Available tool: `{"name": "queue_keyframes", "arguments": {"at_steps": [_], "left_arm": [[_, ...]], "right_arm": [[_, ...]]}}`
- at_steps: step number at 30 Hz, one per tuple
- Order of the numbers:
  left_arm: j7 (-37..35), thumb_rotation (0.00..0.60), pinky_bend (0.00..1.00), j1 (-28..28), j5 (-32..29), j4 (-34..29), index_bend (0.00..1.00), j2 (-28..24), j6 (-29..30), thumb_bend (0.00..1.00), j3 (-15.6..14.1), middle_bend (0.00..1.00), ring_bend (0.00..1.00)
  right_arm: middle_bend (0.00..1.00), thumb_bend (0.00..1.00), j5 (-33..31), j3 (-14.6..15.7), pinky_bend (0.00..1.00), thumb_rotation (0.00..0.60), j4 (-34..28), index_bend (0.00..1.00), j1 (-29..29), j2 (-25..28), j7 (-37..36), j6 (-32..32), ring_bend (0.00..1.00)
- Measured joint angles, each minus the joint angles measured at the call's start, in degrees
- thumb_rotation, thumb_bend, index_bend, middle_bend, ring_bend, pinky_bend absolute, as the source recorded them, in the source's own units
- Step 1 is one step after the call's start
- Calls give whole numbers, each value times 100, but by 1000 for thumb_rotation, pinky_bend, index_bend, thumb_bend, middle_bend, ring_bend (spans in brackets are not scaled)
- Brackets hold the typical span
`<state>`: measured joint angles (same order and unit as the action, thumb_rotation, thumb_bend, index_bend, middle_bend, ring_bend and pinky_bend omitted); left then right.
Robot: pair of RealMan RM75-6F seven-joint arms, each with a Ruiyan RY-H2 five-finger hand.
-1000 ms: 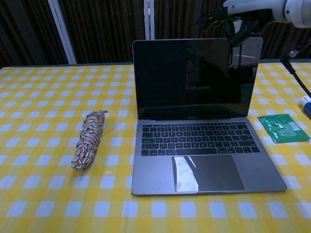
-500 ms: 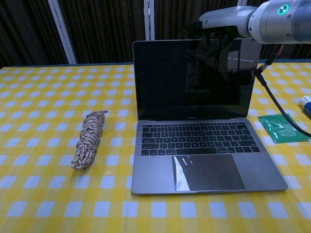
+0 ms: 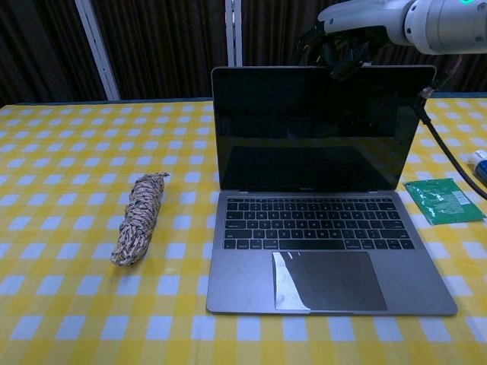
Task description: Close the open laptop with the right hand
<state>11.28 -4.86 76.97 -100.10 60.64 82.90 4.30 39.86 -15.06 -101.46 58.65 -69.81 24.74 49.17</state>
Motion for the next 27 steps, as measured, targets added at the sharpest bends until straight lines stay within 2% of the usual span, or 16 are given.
{"name": "queue_keyframes", "arguments": {"at_steps": [11, 21, 27], "left_arm": [[59, 600, 0, -6, 8, -8, 0, 29, 8, 0, -19, 0, 0], [76, 600, 0, -6, 20, -18, 0, 36, 17, 0, -30, 0, 0], [73, 600, 0, -4, 43, -20, 0, 35, 23, 0, -44, 0, 0]], "right_arm": [[470, 1000, 636, 296, 224, 600, -806, 374, -168, 575, -97, -169, 354], [469, 1000, 1168, 619, 224, 600, -1296, 374, -293, 821, -233, -450, 355], [445, 1000, 1649, 930, 224, 600, -1407, 362, -354, 808, -75, -549, 355]]}}
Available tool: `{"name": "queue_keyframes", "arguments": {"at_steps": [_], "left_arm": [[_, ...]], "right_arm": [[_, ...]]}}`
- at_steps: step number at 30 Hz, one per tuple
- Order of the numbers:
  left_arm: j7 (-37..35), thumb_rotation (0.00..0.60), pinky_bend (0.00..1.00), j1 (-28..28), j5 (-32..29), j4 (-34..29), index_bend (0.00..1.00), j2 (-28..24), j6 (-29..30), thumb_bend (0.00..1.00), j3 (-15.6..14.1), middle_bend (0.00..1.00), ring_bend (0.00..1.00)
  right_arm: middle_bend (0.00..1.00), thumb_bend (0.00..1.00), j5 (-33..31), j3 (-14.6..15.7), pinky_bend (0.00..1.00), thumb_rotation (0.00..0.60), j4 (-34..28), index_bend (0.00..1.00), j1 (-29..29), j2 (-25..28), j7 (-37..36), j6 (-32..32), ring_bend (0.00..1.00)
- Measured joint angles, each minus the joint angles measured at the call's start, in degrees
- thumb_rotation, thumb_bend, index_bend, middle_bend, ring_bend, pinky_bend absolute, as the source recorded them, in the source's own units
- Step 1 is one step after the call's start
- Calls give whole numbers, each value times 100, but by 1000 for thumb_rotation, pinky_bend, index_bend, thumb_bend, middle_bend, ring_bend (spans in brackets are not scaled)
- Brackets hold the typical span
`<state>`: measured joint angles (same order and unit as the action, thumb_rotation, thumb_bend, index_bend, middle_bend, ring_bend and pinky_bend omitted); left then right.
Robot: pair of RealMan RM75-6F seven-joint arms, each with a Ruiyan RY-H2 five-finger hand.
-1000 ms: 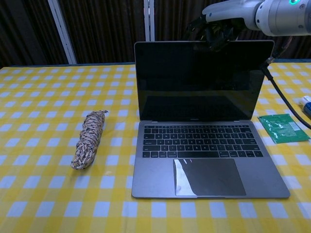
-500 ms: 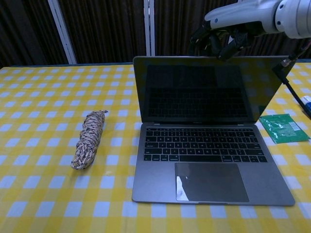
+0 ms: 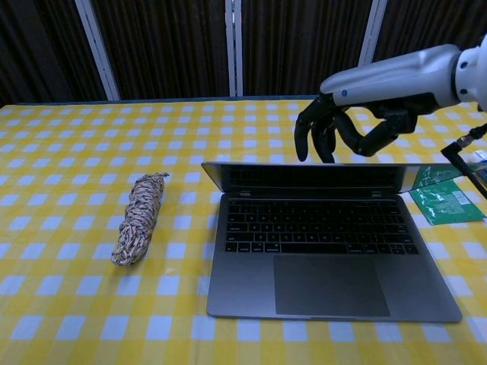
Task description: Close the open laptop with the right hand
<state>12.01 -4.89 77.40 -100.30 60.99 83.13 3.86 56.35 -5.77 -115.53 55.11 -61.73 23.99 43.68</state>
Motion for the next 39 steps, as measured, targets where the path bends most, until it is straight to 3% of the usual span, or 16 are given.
{"name": "queue_keyframes", "arguments": {"at_steps": [12, 23, 31, 39], "left_arm": [[-46, 600, 0, -10, 6, 16, 0, -3, -20, 0, -3, 0, 0], [-34, 600, 0, -13, 33, 10, 0, -1, -32, 0, -28, 0, 0], [-48, 600, 0, -17, 53, 8, 0, -7, -43, 0, -42, 0, 0], [-64, 600, 0, -12, 52, 9, 0, -12, -36, 0, -41, 0, 0]], "right_arm": [[376, 1000, 1731, 932, 224, 600, 365, 265, -206, -600, 843, -82, 320], [333, 1000, 4169, 1625, 223, 600, 1470, 220, -385, -1018, 1155, 212, 289], [325, 1000, 4607, 1900, 223, 600, 2136, 214, -571, -1220, 1085, 360, 284], [316, 1000, 4947, 1821, 223, 600, 2078, 216, -625, -1046, 1019, 826, 275]]}}
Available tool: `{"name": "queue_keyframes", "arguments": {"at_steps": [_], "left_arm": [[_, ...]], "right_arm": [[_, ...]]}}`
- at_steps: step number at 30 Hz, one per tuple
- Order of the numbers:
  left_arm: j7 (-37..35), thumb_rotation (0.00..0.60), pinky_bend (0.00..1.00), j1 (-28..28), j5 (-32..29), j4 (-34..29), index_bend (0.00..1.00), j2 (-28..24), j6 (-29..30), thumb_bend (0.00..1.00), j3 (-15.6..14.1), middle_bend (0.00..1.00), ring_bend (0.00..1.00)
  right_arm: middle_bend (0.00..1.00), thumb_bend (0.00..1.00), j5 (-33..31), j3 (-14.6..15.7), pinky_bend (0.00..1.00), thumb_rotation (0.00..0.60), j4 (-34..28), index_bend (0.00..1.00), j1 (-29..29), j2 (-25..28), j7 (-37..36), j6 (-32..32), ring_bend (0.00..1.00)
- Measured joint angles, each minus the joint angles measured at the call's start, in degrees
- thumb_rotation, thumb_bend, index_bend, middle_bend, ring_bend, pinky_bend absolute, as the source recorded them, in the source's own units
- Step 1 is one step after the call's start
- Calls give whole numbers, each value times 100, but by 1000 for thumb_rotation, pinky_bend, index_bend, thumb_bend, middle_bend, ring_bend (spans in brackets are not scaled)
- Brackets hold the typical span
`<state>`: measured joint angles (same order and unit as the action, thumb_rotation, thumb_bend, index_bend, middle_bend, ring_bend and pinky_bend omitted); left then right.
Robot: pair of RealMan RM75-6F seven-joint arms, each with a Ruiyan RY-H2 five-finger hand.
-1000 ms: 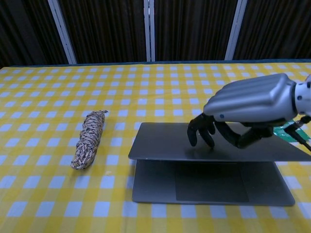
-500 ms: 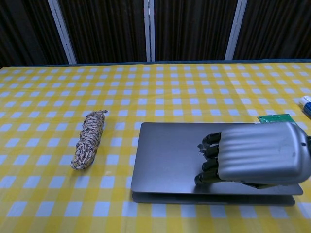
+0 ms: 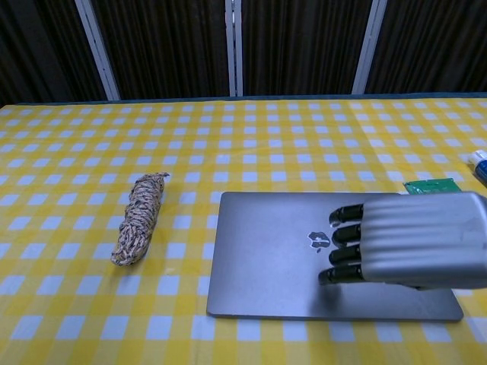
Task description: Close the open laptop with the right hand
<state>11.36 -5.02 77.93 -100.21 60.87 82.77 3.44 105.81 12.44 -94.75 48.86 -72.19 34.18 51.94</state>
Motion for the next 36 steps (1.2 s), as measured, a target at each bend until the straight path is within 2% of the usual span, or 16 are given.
{"name": "queue_keyframes", "arguments": {"at_steps": [4, 5, 7, 9, 11, 12, 17, 23, 27, 36], "left_arm": [[-15, 600, 0, 3, 10, -4, 0, -8, 16, 0, 3, 0, 0], [-28, 600, 0, 10, 18, -10, 0, -15, 36, 0, 4, 0, 0], [-55, 600, 0, 25, 36, -21, 0, -30, 69, 0, 5, 0, 0], [-80, 600, 0, 35, 59, -29, 0, -47, 88, 0, 4, 0, 0], [-99, 600, 0, 36, 82, -17, 0, -52, 95, 0, 3, 0, 0], [-114, 600, 0, 33, 97, -7, 0, -53, 97, 0, 4, 0, 0], [-444, 600, 0, 12, 296, 273, 0, 19, 202, 0, 46, 0, 0], [-630, 600, 0, 36, 407, 462, 0, 73, 310, 0, 60, 0, 0], [-608, 600, 0, 38, 416, 446, 0, 70, 301, 0, 49, 0, 0], [-650, 600, 0, 63, 374, 407, 0, 38, 311, 0, 63, 0, 0]], "right_arm": [[267, 985, 183, -234, 197, 600, -311, 201, -38, 477, -21, 594, 223], [239, 917, 205, -294, 167, 600, -372, 181, -64, 590, -29, 753, 192], [170, 651, 212, -430, 95, 600, -486, 126, -179, 846, -57, 1183, 119], [68, 250, 167, -544, 19, 600, -572, 43, -350, 1070, -76, 1598, 28], [13, 56, 19, -675, 0, 600, -673, 6, -645, 1309, -76, 2081, 0], [1, 11, -78, -725, 0, 600, -715, 0, -791, 1394, -72, 2268, 0], [0, 0, -878, -925, 0, 600, -839, 0, -1638, 1567, -240, 3131, 0], [0, 0, -1823, -951, 0, 600, -787, 0, -2451, 1539, -1064, 3433, 0], [0, 0, -1976, -862, 0, 600, -607, 0, -2945, 1429, -1476, 3625, 0], [0, 0, -1836, -814, 0, 600, 643, 0, -3532, 716, -2232, 3941, 0]]}}
